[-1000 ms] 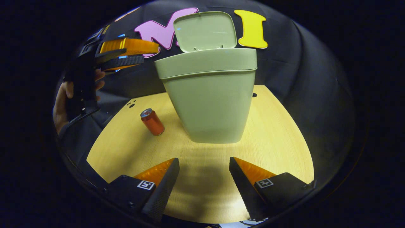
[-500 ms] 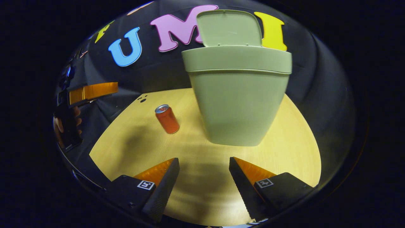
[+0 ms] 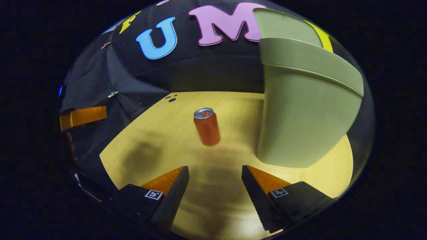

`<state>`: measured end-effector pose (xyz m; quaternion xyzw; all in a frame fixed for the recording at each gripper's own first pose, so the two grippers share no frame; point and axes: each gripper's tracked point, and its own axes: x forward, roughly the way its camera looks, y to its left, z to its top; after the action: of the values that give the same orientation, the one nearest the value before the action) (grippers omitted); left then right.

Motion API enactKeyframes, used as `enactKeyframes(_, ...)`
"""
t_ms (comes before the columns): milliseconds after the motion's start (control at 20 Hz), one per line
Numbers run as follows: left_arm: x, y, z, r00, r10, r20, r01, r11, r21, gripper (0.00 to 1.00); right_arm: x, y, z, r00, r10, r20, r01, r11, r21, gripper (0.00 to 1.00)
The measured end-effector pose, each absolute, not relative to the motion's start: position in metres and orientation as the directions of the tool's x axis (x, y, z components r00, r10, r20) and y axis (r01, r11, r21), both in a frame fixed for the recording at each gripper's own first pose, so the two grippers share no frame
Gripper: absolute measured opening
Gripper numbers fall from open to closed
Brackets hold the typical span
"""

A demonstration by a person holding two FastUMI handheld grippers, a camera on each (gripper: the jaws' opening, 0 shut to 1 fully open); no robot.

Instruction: Press the lid of the desktop garbage bin to open it, pick up the crumpled paper on the desktop and throw it into the bin, then pick up the pop can on the desktop and drop it into the bin, and finally close the garbage bin lid.

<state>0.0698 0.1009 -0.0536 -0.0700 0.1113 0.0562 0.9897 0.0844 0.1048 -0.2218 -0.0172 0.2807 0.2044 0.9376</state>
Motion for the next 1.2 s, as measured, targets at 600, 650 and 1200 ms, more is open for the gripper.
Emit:
enactKeyframes(600,0.055,0.147,-0.100,0.928,0.201,-0.314,-0.265,0.948,-0.176,0.96,0.183,0.159,-0.239,0.789,0.386,-0.477,-0.431,0.902,0.018,1.00)
enactKeyframes(650,0.056,0.148,-0.101,0.926,0.206,-0.317,-0.271,0.946,-0.178,0.96,0.189,0.161,-0.243,0.789,0.385,-0.478,-0.433,0.901,0.011,1.00)
enactKeyframes(1200,0.054,0.157,-0.107,0.902,0.269,-0.338,-0.343,0.921,-0.183,0.96,0.235,0.186,-0.264,0.787,0.388,-0.479,-0.459,0.887,-0.037,0.99)
